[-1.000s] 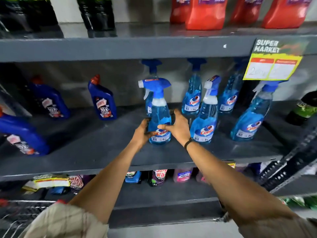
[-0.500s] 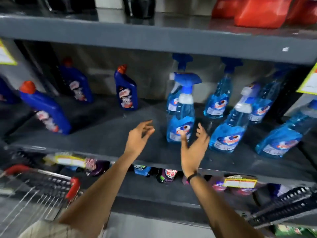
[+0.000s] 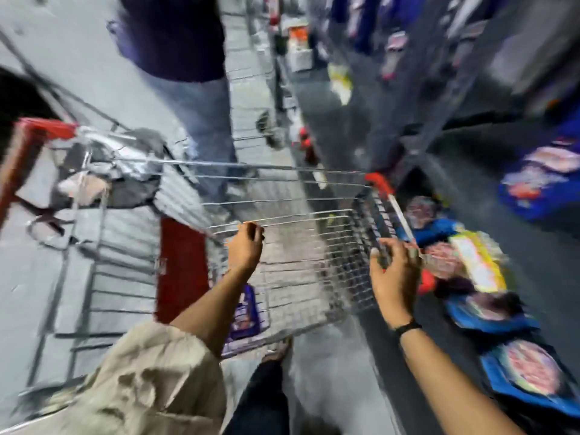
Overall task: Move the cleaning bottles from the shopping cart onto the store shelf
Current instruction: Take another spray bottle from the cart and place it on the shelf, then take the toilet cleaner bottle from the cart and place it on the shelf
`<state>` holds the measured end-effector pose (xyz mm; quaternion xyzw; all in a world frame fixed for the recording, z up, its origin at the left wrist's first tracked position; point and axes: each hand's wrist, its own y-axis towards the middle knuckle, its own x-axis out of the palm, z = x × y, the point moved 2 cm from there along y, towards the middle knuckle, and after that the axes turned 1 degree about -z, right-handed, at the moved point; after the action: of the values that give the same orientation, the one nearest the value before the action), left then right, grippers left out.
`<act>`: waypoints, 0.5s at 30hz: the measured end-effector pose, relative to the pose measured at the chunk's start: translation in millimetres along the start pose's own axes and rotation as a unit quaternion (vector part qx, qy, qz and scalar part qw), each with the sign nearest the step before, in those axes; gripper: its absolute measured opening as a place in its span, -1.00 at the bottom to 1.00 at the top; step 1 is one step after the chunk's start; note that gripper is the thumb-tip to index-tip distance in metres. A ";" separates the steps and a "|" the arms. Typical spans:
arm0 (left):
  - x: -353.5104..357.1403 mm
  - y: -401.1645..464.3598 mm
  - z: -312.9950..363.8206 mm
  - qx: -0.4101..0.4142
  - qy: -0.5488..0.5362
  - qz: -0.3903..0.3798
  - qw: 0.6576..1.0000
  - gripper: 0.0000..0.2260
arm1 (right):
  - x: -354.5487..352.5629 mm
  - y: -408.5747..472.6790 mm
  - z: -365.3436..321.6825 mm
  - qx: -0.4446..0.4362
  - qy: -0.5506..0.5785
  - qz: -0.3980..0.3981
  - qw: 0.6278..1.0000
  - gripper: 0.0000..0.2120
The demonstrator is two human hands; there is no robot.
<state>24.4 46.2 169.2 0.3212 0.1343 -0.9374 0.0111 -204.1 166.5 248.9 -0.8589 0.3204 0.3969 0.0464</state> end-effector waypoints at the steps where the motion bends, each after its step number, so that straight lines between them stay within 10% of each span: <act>1: -14.9 16.6 -36.0 -0.052 0.020 -0.010 0.998 -0.76 | 41.3 7.1 -13.2 0.005 -0.005 -0.068 0.998 -0.82; 7: -16.1 52.1 -145.6 -0.279 0.070 -0.158 0.945 -0.62 | 220.4 9.1 -32.0 0.113 0.016 -0.438 0.891 -0.72; 15: 57.3 24.4 -196.4 -0.458 -0.029 -0.127 0.879 -0.66 | 339.4 -67.7 15.9 0.188 -0.082 -0.608 0.767 -0.77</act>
<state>99.3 77.3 -20.2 0.2335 0.5879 -0.7734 0.0414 -11.9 51.0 -15.3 -0.8124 -0.2059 0.2861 0.4644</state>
